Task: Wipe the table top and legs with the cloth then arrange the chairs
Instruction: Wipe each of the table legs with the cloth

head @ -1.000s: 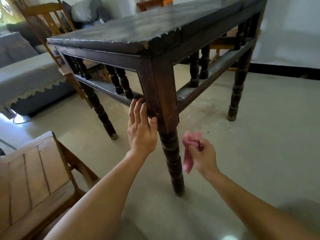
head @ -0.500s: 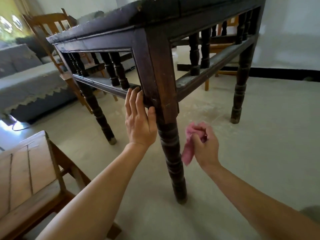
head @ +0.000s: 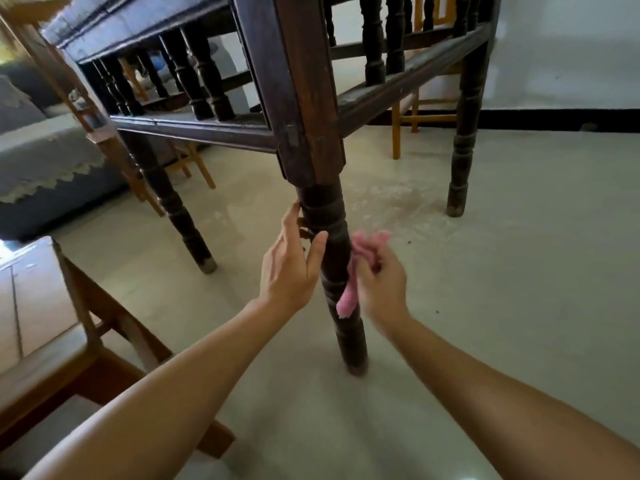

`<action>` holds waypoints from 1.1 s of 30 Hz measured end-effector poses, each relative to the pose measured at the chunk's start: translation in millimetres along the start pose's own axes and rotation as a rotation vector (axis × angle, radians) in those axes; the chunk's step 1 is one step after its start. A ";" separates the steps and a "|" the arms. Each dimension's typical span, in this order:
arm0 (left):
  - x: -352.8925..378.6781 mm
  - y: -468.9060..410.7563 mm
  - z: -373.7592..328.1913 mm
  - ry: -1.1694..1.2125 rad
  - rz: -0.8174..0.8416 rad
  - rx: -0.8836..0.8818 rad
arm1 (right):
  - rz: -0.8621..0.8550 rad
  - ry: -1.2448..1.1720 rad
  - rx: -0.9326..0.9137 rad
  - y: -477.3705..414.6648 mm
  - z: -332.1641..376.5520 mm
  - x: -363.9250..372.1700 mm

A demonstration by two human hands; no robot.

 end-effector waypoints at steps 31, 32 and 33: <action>37.5 71.8 42.0 -0.235 0.360 0.271 | 0.483 0.498 0.497 92.0 -119.8 -19.7; 38.7 71.3 42.4 -0.242 0.362 0.273 | 0.526 0.542 0.544 89.1 -127.9 -25.4; 39.9 70.8 42.3 -0.248 0.358 0.280 | 0.479 0.565 0.585 77.6 -133.7 -29.4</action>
Point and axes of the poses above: each hand's wrist, its own y-axis away from the middle knuckle, its own x-axis out of the palm, z = x × y, the point moved 1 cm from there along -y, towards the middle knuckle, and after that the axes turned 5 degrees about -z, right-handed, at the moved point
